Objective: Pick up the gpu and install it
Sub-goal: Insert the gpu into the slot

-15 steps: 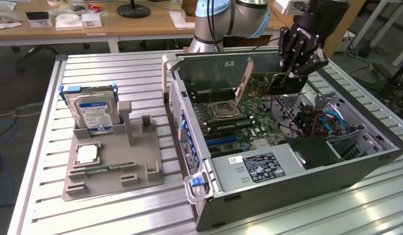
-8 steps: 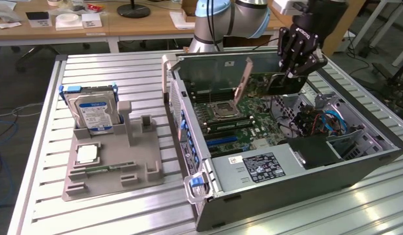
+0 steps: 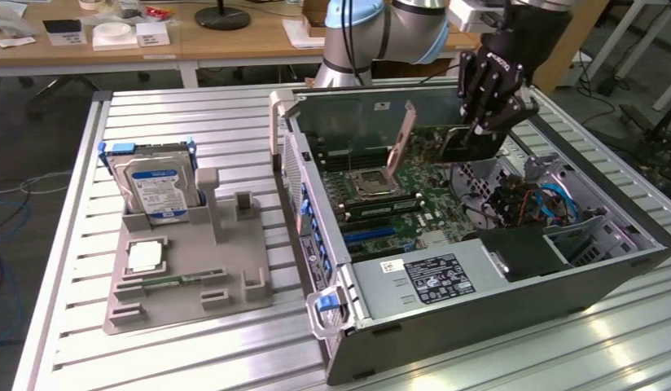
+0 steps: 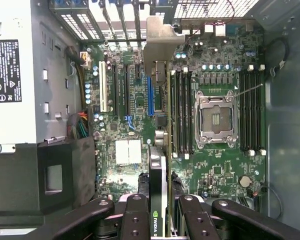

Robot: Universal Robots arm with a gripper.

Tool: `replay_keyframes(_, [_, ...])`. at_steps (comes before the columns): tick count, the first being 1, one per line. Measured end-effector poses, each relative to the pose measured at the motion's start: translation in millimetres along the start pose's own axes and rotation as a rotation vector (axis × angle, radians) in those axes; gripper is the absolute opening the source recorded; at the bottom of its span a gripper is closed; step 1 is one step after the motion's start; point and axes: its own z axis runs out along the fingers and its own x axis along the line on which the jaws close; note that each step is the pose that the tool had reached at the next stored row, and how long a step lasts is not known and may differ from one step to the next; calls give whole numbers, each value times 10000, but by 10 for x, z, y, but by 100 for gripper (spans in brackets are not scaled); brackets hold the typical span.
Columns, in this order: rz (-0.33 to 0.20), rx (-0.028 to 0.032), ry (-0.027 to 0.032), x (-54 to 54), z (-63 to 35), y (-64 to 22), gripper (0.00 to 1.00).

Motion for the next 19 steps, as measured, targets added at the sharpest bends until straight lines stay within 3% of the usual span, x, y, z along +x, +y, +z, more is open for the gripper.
replay_keyframes(6, [-91,141,-2,3,57,52,27])
replay_keyframes(19, [-100,176,-9,7,124,110,27])
